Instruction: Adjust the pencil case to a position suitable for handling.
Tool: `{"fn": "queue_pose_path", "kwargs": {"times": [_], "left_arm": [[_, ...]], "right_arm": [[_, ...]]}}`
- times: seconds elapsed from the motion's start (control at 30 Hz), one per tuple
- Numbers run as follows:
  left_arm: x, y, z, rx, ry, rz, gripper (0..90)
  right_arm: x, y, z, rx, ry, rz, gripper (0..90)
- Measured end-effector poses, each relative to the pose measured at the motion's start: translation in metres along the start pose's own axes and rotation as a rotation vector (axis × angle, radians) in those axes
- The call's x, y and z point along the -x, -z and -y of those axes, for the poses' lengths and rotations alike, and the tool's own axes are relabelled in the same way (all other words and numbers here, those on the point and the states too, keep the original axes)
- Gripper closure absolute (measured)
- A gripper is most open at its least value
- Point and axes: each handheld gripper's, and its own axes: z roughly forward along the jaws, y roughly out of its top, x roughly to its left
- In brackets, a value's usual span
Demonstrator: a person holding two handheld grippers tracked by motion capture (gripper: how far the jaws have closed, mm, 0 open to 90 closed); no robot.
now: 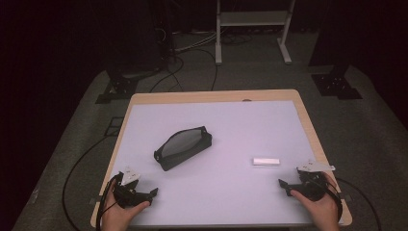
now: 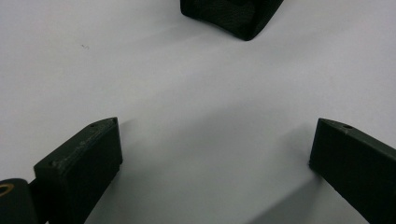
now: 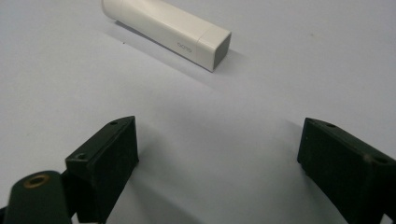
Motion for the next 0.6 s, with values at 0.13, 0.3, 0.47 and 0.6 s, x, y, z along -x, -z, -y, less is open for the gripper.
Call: {"fn": "queue_pose_path", "kwargs": {"times": [0.13,0.3,0.47,0.6], "left_arm": [[0.0005,0.0013,-0.0001,0.001,-0.003,-0.004,2.7],[0.0015,0.0031,-0.0028,0.007,-0.011,0.001,13.4],[0.0043,0.0065,-0.0052,0.012,-0.029,-0.002,15.6],[0.0048,0.0082,-0.0095,0.017,-0.024,0.011,15.6]], "right_arm": [[0.0000,0.0001,0.0000,0.000,-0.003,-0.001,11.3],[0.0000,0.0001,0.0001,0.001,-0.002,-0.001,11.3],[0.0000,0.0000,0.0001,0.000,-0.002,-0.001,11.3],[-0.0001,0.0000,0.0000,0.000,0.001,0.001,11.3]]}}
